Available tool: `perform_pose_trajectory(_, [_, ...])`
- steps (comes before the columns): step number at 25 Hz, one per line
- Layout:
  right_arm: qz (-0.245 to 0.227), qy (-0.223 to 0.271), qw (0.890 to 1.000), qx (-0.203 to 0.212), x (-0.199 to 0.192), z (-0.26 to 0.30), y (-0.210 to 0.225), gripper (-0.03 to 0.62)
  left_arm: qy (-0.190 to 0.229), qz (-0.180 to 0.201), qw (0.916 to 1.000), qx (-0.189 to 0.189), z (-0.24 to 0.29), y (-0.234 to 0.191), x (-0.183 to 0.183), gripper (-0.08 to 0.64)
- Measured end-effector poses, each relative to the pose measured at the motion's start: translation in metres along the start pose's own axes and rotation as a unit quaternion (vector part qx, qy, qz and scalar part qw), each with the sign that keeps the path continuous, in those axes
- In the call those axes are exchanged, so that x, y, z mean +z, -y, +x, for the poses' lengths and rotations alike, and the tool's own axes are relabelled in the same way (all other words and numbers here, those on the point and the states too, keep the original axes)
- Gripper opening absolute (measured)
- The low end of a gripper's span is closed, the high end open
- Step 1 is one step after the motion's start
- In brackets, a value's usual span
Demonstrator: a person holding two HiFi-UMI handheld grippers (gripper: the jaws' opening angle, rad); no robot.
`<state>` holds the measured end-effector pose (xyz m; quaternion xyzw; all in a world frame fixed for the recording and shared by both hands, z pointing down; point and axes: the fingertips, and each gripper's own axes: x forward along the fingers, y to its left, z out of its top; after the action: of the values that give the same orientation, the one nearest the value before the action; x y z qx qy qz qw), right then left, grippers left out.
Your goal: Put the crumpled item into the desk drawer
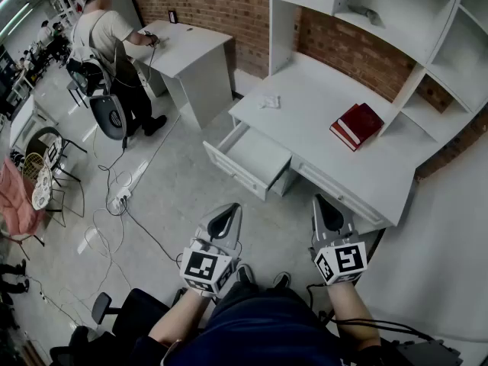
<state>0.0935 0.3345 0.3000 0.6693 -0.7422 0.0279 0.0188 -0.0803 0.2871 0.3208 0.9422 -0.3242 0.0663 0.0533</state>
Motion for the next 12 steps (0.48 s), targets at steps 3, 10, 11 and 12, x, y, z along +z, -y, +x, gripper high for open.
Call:
perform_pose_trajectory(3, [-0.003,-0.003,1.0,-0.005,-0.001,0.01,-0.009,0.002,0.004,-0.005,1.0,0.001,-0.003,-0.017,0.005,0.002])
perform_pose_trajectory(10, [0.003,-0.003,1.0,-0.028,0.002,0.033,-0.031,0.003,0.013,-0.01,0.9999,-0.004,-0.018,-0.06,0.002,0.002])
perform_pose_trajectory(11, [0.001,-0.004,0.999,-0.032,0.003,0.036,-0.035,0.003,0.013,-0.015,0.9998,-0.002,-0.02,-0.068,0.003,0.002])
perform_pose_trajectory(12, [-0.001,-0.005,0.999,-0.035,0.003,0.039,-0.038,0.003,0.014,-0.02,0.9997,0.0,-0.021,-0.075,0.003,0.002])
